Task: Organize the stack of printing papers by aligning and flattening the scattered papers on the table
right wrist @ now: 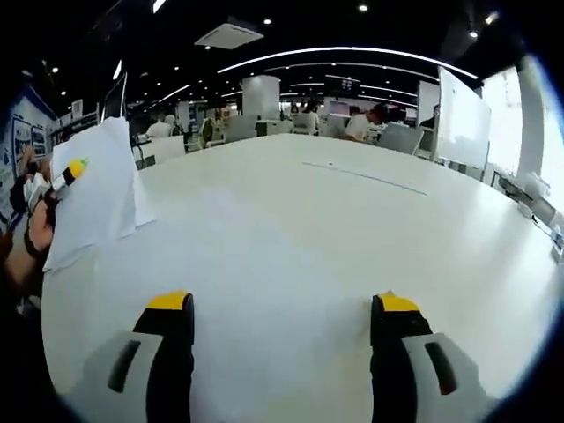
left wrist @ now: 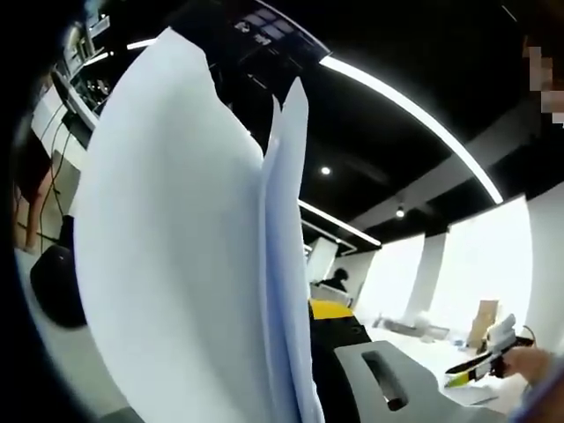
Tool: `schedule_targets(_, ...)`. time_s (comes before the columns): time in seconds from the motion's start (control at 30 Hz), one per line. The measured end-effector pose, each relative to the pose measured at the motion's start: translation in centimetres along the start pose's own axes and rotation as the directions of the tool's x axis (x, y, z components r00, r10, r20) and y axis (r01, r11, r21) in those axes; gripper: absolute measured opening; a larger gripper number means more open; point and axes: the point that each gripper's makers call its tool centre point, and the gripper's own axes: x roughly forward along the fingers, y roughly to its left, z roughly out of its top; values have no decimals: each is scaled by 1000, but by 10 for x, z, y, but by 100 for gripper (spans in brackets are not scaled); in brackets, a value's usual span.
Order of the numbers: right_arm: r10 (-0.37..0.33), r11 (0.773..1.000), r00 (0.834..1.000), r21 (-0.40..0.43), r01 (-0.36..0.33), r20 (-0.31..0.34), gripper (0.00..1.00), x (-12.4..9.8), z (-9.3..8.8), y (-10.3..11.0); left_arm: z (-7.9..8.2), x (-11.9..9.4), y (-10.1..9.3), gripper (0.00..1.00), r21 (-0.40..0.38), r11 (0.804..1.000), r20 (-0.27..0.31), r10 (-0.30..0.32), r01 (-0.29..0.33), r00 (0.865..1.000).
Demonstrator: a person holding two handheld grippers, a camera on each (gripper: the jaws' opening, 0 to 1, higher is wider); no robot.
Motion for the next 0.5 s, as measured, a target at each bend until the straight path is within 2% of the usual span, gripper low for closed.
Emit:
schedule_targets(0.1, -1, 1000, 1000, 0, 1, 15, 77, 1, 0, -1, 1, 0, 0, 7, -1, 1000, 1, 0, 0, 1000)
schedule_targets(0.3, 12, 1000, 999, -19, -11, 39, 67, 4, 1, 2, 1, 0, 1, 7, -3, 1000, 3, -1, 1, 1000)
schedule_targets(0.33, 7, 999, 998, -33, -4, 67, 67, 6, 2, 1, 1, 0, 1, 7, -2, 1000, 2, -2, 2, 1000)
schedule_targets(0.43, 6, 999, 996, -40, -3, 86, 66, 5, 2, 2, 1, 0, 1, 7, -1, 1000, -1, -3, 3, 1000)
schedule_targets(0.5, 20, 999, 995, -50, -16, 97, 61, 3, 2, 7, 1, 0, 1, 7, -1, 1000, -1, -4, 4, 1000)
